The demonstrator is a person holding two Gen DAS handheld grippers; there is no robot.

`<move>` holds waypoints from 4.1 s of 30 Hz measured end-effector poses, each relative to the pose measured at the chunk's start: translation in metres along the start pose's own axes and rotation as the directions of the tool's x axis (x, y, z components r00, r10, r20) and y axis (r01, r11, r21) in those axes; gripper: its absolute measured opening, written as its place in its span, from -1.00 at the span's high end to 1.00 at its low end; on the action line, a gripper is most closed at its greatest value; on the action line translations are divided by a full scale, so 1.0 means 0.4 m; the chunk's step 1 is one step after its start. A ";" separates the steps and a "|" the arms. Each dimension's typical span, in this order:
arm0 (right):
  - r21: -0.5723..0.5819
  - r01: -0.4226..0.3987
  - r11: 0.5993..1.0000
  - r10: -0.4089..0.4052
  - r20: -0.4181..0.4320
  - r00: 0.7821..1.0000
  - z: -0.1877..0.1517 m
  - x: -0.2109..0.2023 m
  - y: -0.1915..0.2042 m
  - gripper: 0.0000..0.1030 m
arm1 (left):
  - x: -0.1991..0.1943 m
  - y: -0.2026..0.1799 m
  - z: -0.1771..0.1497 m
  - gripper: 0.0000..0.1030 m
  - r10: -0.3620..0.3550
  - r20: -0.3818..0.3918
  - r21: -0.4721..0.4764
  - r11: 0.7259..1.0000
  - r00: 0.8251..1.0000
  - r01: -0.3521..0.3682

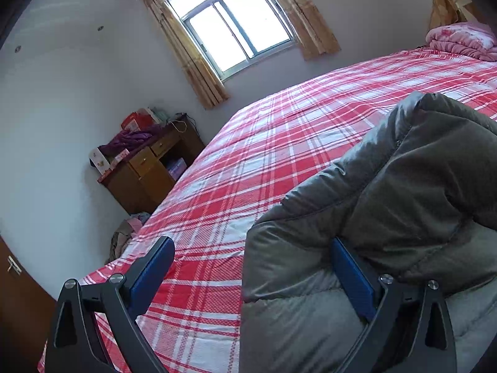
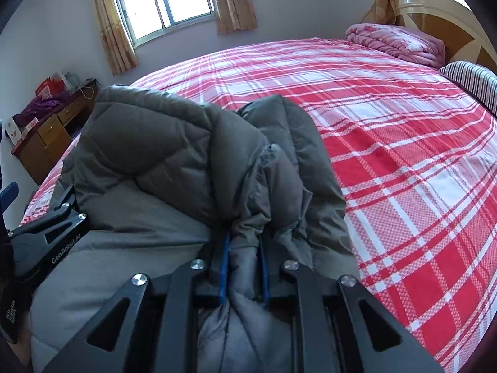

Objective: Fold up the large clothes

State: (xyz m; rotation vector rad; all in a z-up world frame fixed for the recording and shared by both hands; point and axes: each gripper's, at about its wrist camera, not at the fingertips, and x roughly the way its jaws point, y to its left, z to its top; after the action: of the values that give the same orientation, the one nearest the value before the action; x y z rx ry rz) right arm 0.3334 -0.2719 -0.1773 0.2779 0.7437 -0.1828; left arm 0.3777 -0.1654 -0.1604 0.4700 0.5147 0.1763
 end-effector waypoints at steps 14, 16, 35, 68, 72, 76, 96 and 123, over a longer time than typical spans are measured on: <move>-0.082 0.160 0.984 -0.153 0.086 0.984 0.060 -0.111 0.048 0.03 | -0.070 0.160 0.094 -0.93 -0.176 -0.085 -0.191 0.969 0.981 0.157; -0.079 0.220 0.972 -0.206 0.160 0.965 0.095 -0.159 0.065 -0.08 | -0.078 0.171 0.117 -0.93 -0.195 -0.100 -0.242 0.956 0.976 0.166; -0.150 0.272 0.951 -0.262 0.084 0.962 0.089 0.055 0.089 -0.07 | 0.121 0.036 0.032 -0.98 -0.216 -0.268 -0.305 0.943 0.939 0.130; -0.139 0.225 0.964 -0.227 -0.003 0.974 0.078 0.100 0.095 -0.11 | 0.133 0.019 0.010 -0.99 -0.191 -0.273 -0.289 0.951 0.943 0.109; -0.139 0.227 0.964 -0.229 0.001 0.973 0.076 0.100 0.095 -0.11 | 0.132 0.023 0.008 -0.99 -0.188 -0.266 -0.295 0.950 0.945 0.106; -0.140 0.228 0.963 -0.231 0.000 0.973 0.076 0.101 0.095 -0.11 | 0.131 0.020 0.008 -0.99 -0.186 -0.263 -0.296 0.949 0.947 0.104; -0.133 0.211 0.968 -0.214 -0.008 0.977 0.075 0.103 0.095 -0.14 | 0.134 0.020 0.009 -0.99 -0.186 -0.270 -0.294 0.950 0.945 0.103; 0.123 -0.142 0.982 0.148 -0.036 0.988 -0.031 -0.038 -0.030 -0.61 | -0.008 0.174 -0.115 -0.98 -0.471 -0.219 -0.301 0.866 0.854 0.400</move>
State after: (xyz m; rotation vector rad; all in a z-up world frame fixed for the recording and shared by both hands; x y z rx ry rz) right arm 0.3112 -0.2783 -0.1777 0.4504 0.7551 -0.0833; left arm 0.3483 -0.0873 -0.1613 0.0708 0.8619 -0.1380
